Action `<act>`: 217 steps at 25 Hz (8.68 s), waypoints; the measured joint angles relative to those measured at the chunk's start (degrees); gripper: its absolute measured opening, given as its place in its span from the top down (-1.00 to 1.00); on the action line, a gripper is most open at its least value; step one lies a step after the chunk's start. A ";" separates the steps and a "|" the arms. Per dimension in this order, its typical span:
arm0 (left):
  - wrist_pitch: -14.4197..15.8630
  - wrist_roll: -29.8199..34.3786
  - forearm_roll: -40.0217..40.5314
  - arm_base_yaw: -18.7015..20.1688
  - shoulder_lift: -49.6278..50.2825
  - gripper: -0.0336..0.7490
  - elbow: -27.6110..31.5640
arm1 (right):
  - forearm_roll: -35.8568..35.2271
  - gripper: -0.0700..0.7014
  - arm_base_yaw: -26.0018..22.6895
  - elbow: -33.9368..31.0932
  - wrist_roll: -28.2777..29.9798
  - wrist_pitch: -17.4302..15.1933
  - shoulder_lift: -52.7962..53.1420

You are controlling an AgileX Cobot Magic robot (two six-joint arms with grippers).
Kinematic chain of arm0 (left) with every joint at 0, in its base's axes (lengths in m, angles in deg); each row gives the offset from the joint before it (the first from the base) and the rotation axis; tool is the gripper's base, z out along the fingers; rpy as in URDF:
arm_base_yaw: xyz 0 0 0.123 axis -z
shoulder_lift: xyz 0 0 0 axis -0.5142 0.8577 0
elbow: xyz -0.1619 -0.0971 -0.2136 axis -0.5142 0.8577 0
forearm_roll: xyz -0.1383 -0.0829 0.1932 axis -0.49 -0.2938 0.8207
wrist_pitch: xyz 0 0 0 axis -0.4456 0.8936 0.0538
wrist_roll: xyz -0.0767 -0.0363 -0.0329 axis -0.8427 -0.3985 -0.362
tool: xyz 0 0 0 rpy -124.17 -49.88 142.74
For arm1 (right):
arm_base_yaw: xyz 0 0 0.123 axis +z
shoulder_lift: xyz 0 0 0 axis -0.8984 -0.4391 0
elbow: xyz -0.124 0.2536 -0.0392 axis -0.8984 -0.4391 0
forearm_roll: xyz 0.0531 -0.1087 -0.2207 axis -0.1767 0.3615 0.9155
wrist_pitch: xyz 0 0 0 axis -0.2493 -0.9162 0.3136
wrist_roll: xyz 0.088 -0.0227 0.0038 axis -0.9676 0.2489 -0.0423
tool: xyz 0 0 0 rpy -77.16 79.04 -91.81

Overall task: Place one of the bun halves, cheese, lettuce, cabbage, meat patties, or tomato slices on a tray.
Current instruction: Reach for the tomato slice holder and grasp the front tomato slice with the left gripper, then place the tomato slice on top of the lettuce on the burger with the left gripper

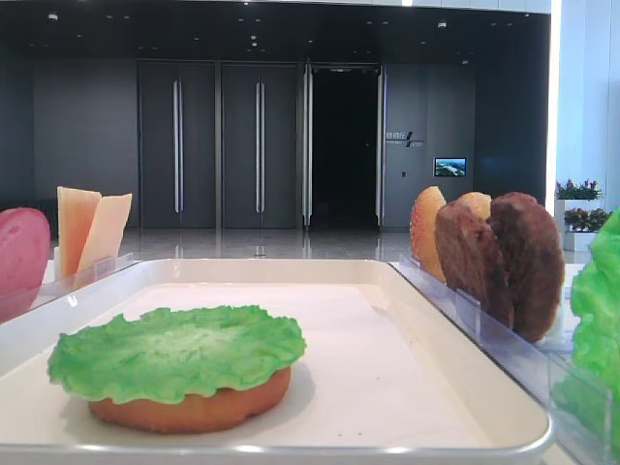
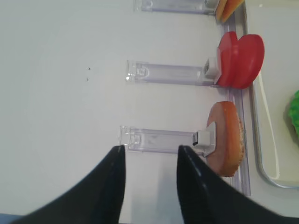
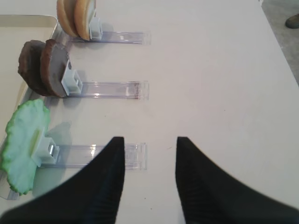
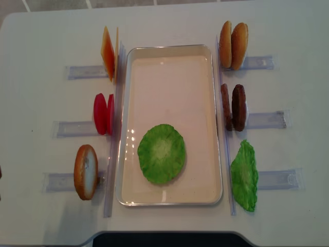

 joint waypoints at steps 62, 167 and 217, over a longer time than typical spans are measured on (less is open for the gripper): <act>-4.46 -24.07 -1.50 24.38 64.76 -0.30 -30.31 | 0.00 0.08 0.00 0.00 -0.14 0.00 0.00; -21.80 16.06 -55.03 25.11 42.29 0.78 -4.14 | 0.00 0.08 0.00 0.00 -0.34 0.11 0.00; -24.53 76.23 -99.90 25.11 67.43 0.78 11.29 | 0.00 0.08 0.59 0.00 -0.55 0.11 0.00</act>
